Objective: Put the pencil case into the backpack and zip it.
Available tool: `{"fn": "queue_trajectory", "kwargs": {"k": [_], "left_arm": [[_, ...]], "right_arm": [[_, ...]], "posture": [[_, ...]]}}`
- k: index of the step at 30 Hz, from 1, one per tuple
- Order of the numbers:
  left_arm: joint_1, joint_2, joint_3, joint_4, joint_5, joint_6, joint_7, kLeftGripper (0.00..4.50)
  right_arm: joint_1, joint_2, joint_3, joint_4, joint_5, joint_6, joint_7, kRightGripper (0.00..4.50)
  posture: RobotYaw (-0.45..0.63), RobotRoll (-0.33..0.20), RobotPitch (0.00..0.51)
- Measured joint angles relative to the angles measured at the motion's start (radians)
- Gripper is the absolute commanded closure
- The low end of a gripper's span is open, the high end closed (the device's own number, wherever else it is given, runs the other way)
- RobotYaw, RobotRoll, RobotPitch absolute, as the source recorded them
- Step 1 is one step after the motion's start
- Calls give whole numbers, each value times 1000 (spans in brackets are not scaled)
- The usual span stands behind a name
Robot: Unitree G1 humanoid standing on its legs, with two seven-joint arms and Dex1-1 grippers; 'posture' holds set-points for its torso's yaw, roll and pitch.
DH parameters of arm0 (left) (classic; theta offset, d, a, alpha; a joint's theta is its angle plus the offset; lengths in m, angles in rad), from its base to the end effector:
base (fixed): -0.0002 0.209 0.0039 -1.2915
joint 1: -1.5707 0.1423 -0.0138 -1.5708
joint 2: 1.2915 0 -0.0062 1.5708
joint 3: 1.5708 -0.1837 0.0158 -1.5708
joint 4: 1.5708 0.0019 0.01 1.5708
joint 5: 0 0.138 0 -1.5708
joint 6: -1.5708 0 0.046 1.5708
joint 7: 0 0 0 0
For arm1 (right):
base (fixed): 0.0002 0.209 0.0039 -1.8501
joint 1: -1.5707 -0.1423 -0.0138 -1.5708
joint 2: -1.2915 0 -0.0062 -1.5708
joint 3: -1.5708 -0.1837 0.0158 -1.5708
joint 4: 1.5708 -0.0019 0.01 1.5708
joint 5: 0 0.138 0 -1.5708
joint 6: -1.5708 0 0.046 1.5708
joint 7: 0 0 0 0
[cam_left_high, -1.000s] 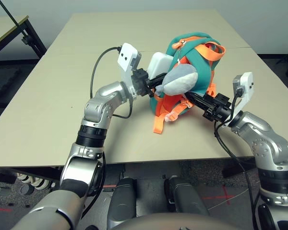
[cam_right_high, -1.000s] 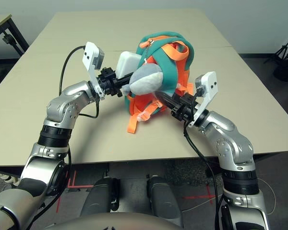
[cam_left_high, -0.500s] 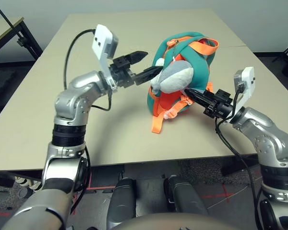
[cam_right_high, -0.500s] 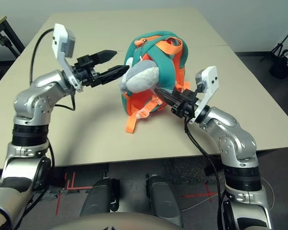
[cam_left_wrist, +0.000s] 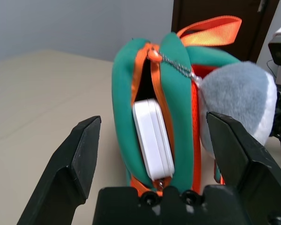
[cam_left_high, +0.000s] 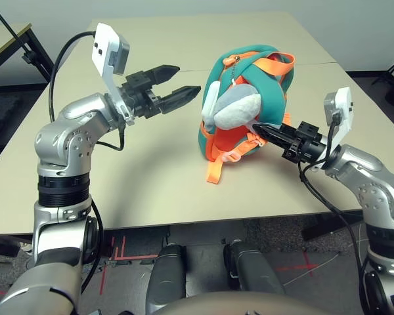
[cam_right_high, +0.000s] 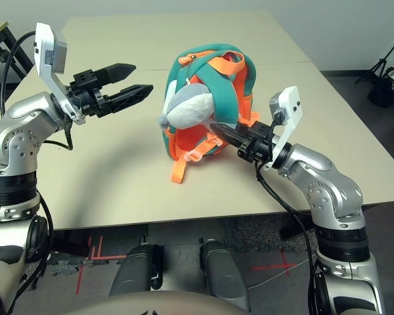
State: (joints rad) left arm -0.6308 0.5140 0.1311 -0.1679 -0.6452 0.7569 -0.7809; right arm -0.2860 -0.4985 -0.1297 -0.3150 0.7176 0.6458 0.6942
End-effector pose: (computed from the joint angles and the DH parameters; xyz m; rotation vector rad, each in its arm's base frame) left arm 0.2735 0.2047 0.2212 -0.0345 -0.0738 -1.0071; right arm 0.2349 -0.2127 0.1610 0.1421 -0.0034 0.9239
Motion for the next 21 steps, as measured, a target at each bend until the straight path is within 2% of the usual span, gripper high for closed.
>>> {"fn": "queue_trajectory", "kwargs": {"k": [2,9,11,21], "left_arm": [[21,-5,-2,-10,-11,13,3,951],[57,-24,-52,-10,-1,7,8,3782],[57,-38,-66,-5,12,-12,13,4470],[59,-148,-96,110,89,-147,49,4500]], "right_arm": [[0,0,0,0,0,0,1,3866],[0,0,0,1,-6,-3,3,3866],[0,0,0,1,-7,-3,3,3866],[-3,1,0,2,-10,-4,3,3866]], "posture": [[-114,0,60],[-111,0,55],[-113,0,53],[-136,0,59]]}}
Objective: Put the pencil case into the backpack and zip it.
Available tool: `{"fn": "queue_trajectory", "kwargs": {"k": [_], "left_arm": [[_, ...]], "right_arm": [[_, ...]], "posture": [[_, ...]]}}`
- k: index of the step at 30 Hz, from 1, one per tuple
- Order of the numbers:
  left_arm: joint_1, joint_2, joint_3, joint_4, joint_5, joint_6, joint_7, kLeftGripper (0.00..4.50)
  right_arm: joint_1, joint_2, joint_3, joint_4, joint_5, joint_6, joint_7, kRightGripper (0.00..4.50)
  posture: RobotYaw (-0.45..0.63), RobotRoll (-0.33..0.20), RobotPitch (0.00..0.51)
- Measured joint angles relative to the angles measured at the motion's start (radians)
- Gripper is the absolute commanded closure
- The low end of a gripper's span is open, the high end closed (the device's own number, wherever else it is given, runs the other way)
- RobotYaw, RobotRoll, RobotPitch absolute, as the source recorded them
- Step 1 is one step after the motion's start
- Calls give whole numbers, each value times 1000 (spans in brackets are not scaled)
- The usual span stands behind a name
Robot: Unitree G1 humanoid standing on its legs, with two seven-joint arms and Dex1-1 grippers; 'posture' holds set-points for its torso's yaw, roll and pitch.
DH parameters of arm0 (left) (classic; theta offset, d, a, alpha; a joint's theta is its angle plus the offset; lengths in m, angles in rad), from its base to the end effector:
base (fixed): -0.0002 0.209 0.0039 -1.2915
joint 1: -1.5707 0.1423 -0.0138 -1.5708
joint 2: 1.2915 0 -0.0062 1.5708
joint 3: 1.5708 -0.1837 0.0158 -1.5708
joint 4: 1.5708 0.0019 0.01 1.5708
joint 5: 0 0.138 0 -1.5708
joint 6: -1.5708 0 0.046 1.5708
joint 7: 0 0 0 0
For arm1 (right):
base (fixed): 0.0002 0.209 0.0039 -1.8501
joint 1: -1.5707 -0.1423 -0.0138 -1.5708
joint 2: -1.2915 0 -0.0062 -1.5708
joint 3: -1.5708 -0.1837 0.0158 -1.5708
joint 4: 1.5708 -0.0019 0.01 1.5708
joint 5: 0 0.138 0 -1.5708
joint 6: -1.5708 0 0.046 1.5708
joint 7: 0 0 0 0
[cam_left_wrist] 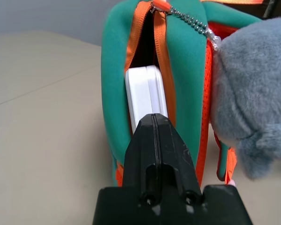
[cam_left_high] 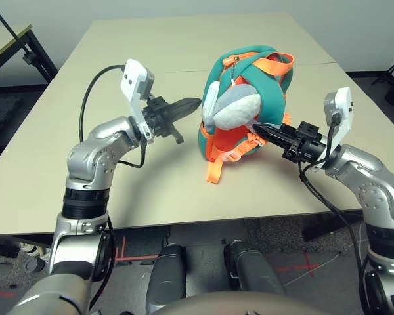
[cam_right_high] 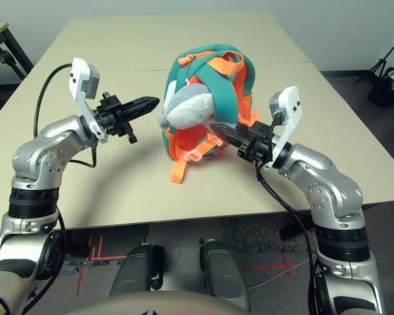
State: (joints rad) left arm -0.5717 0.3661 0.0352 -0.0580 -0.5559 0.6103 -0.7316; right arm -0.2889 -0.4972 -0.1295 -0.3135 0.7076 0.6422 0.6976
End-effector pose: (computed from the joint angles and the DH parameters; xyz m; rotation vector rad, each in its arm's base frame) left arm 0.2849 0.1767 0.1771 -0.1177 -0.0384 -0.9790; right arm 0.2354 -0.2128 0.1614 0.1339 -0.0067 0.9221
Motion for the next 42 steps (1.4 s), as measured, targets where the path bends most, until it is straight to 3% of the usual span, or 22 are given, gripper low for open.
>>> {"fn": "queue_trajectory", "kwargs": {"k": [11,22,34,37,42], "left_arm": [[-13,-92,-34,87,44,-64,21,4500],[-128,-191,-52,256,114,-199,38,4500],[-113,-188,-63,227,123,-162,19,4500],[-91,-146,-54,169,81,-59,-6,3872],[-109,-47,19,91,-23,90,-24,1979]], "right_arm": [[1,0,-2,0,0,0,0,3866],[15,1,-12,-2,0,0,-14,3866],[21,3,-12,-2,-1,-2,-22,3867],[21,5,-10,-2,0,-2,-21,3871],[20,7,-2,-7,2,-3,-14,3873]], "posture": [[-147,0,69],[-156,0,72],[-149,0,77],[-141,0,82],[-128,0,87]]}}
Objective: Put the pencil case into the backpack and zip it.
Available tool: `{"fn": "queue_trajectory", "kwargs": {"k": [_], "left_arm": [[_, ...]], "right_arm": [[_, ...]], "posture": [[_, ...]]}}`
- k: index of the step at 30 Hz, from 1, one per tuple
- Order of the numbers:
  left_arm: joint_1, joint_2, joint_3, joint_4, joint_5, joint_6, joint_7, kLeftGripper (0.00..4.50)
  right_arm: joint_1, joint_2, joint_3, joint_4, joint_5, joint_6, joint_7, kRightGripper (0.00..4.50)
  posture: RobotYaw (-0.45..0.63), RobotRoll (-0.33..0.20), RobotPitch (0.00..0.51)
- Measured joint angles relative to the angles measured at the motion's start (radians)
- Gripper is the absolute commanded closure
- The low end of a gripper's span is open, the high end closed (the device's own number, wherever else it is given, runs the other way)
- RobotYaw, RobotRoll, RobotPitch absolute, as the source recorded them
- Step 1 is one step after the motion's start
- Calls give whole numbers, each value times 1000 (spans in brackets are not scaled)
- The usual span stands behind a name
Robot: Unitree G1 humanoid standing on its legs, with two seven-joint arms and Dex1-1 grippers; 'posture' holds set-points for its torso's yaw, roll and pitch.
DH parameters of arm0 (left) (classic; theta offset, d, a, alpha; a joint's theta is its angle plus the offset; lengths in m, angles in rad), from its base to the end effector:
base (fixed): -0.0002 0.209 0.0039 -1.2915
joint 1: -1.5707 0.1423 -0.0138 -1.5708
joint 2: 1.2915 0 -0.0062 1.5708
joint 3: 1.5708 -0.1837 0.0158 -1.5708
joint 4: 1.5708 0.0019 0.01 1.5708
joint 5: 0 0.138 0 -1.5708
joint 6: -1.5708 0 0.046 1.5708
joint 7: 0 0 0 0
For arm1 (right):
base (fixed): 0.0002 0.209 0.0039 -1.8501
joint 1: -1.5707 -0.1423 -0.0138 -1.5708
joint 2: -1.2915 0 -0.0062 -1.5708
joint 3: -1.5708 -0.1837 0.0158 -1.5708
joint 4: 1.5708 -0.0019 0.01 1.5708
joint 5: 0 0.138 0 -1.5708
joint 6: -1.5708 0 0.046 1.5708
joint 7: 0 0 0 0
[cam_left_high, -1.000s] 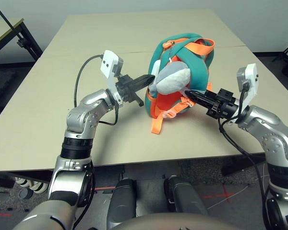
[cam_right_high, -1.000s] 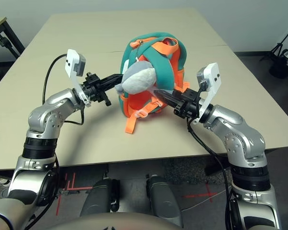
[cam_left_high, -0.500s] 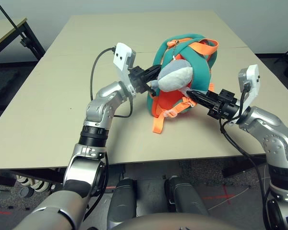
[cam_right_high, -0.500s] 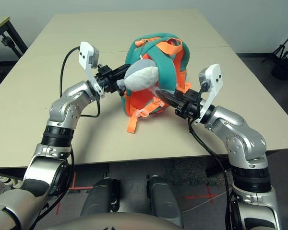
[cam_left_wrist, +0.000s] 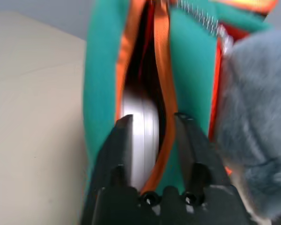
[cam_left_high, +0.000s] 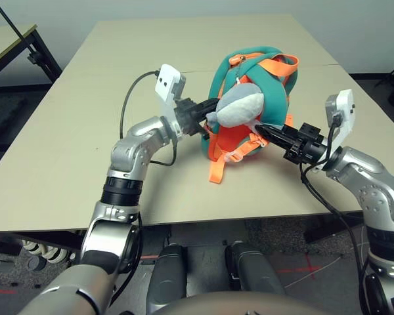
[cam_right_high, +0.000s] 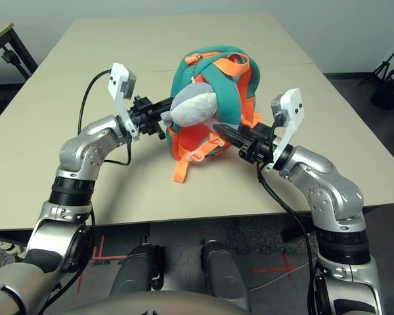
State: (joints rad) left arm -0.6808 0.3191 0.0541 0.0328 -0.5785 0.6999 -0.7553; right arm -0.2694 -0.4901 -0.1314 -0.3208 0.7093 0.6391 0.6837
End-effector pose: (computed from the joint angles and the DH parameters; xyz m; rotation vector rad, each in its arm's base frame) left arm 0.2998 0.1656 0.1876 -0.2013 0.0031 -1.0388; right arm 0.2328 -0.2127 0.1578 0.1455 -0.0010 0.9062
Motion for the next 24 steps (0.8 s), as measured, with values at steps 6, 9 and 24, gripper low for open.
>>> {"fn": "queue_trajectory", "kwargs": {"k": [6,9,24], "left_arm": [[-65,208,59,-114,-52,58,-73,0],[-90,249,80,-147,-102,111,-94,0],[-136,231,-58,-291,-228,230,-150,0]], "right_arm": [[0,0,2,-1,0,-4,9,3873],[0,0,2,0,-1,-6,11,3873],[-6,0,12,8,-19,-18,28,3874]], "posture": [[-119,0,86],[-115,0,83],[-138,0,70]]}}
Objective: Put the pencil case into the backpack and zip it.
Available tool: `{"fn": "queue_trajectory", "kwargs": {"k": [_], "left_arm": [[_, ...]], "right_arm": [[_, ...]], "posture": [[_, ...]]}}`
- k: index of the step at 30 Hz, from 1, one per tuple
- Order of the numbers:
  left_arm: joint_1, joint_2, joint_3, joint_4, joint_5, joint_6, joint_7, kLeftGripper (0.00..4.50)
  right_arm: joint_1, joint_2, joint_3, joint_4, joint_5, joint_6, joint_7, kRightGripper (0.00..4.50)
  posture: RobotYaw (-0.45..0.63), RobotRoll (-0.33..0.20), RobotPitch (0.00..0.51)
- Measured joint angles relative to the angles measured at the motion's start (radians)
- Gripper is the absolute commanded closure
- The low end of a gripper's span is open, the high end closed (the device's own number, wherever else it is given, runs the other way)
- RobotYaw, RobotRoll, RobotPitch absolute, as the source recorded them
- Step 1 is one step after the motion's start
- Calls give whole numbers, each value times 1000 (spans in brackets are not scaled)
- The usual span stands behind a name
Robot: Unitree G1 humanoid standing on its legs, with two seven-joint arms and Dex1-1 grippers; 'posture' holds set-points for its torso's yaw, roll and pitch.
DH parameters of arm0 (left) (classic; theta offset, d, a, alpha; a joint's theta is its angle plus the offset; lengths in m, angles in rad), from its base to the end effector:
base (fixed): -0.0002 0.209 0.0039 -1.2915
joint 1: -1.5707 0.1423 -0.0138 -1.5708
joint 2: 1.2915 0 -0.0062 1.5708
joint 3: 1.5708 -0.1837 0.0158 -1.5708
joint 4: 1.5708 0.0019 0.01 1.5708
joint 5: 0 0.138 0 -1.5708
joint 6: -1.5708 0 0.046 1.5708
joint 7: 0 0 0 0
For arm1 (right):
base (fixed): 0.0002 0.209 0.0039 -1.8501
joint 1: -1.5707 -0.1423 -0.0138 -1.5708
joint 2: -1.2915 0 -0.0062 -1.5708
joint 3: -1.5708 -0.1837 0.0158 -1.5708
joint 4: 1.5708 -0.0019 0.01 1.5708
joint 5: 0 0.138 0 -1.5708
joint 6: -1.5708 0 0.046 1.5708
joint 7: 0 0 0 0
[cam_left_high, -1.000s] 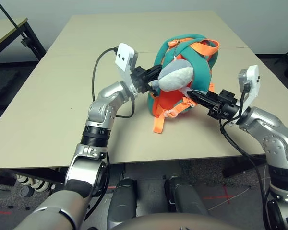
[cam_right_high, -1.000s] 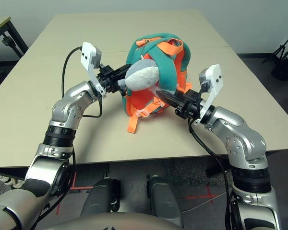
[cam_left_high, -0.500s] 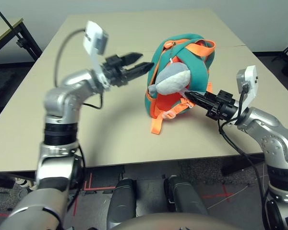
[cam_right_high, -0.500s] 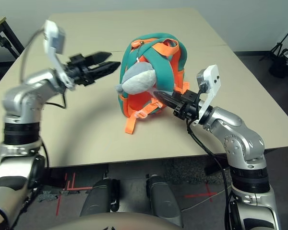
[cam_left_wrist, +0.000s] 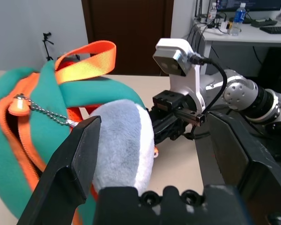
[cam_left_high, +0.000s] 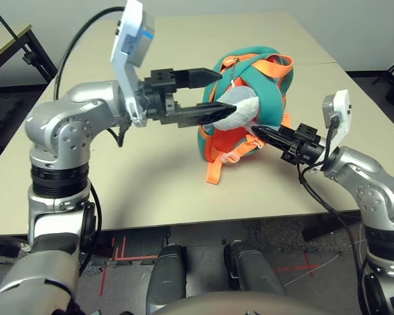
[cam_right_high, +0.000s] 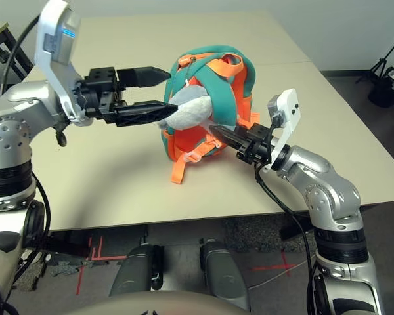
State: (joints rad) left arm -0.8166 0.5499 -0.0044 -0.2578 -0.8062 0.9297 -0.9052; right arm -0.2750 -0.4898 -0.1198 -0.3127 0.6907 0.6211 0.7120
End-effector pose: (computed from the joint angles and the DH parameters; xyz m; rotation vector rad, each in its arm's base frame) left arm 0.2678 0.1625 0.2615 0.0547 -0.0226 -1.4108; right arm 0.2344 -0.2116 0.1576 0.1282 -0.0089 0.9304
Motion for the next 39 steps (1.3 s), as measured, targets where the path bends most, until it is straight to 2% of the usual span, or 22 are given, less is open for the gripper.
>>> {"fn": "queue_trajectory", "kwargs": {"k": [7,15,18,25,27,29,39], "left_arm": [[12,-32,-56,31,63,-43,9,0],[68,-70,-64,37,92,-64,36,0],[83,-81,-64,38,104,-76,44,604],[85,-78,-73,46,139,-94,44,3324],[85,-75,-74,50,143,-100,43,4021],[85,-71,-74,64,146,-107,40,4500],[79,-37,-63,79,143,-122,4,4500]], "right_arm": [[-1,1,0,0,-1,-1,0,3874],[0,15,0,0,-1,0,-1,3874],[-1,17,0,0,-2,0,-1,3874],[0,28,0,0,-3,0,-3,3874],[1,30,0,0,-4,0,-3,3874],[1,32,0,0,-5,0,-3,3874],[1,43,3,0,-13,-2,-3,3874]], "posture": [[-135,0,75],[-130,0,82],[-131,0,83],[-134,0,82],[-134,0,80],[-133,0,78],[-117,0,71]]}}
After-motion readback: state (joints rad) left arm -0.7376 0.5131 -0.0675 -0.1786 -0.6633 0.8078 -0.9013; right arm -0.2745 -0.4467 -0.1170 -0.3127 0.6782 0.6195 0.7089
